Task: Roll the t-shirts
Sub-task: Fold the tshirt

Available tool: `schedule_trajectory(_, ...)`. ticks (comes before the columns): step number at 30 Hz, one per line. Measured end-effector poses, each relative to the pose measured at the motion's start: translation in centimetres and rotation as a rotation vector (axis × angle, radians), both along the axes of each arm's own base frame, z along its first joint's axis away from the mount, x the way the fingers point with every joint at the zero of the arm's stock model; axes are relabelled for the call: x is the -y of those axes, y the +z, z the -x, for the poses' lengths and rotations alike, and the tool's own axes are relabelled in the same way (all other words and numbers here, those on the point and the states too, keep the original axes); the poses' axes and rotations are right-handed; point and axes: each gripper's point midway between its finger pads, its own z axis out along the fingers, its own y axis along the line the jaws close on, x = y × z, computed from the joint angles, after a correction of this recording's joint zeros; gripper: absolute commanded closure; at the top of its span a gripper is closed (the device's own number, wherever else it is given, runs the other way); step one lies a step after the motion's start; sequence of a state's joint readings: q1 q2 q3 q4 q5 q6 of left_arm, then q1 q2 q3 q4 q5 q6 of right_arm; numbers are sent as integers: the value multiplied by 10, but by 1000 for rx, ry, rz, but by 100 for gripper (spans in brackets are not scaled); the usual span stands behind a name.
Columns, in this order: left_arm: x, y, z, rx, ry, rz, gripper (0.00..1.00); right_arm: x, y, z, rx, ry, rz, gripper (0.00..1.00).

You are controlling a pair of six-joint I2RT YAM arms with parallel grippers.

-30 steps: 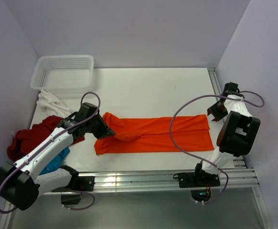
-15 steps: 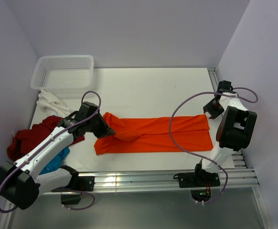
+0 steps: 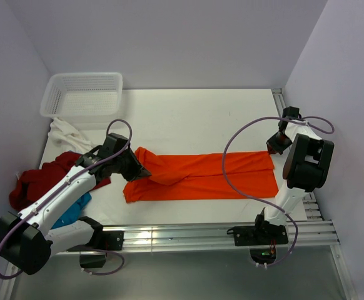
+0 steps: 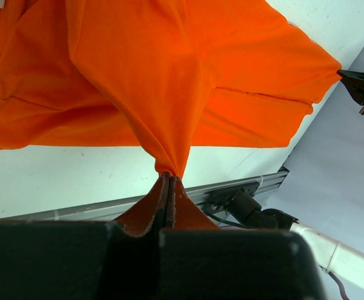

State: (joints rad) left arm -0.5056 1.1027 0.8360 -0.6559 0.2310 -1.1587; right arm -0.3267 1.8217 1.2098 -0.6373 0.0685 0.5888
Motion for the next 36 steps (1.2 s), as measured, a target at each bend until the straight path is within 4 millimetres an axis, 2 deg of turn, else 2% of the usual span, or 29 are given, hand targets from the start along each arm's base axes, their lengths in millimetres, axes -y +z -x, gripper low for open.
schedule_trajectory(6,-1,1,1,6,-8,-3,100,3,0,3,-7,-44,-7,100)
schedule_trajectory(13,-2,5,3,19,-10,1,100,19,6,5,-28,-105,13,100)
schedule_trajectory(14,-2,5,3,20,-11,1,100,21,6,7,-32,-112,13,97)
schedule_trajectory(15,-2,5,3,20,-11,1,100,22,6,8,-34,-120,9,87)
schedule_trajectory(19,-2,5,3,21,-11,2,100,25,6,13,-49,-139,-5,64)
schedule_trajectory(21,-2,5,3,21,-11,3,100,25,7,12,-47,-142,-9,59)
schedule_trajectory(24,-1,6,2,25,-11,5,100,23,13,12,-47,-134,-20,57)
schedule_trajectory(26,-1,6,1,27,-11,5,100,21,21,14,-55,-118,-26,49)
schedule_trajectory(27,-1,6,1,27,-11,5,100,18,27,13,-47,-104,-28,48)
schedule_trajectory(29,-1,6,1,27,-11,5,100,10,44,14,-16,-65,-32,48)
schedule_trajectory(31,-1,5,1,27,-11,5,100,-12,63,15,48,-7,-49,48)
schedule_trajectory(34,0,2,0,16,-12,-1,100,-71,91,21,188,140,-129,47)
schedule_trajectory(36,0,1,0,11,-12,-4,100,-119,107,33,284,265,-209,45)
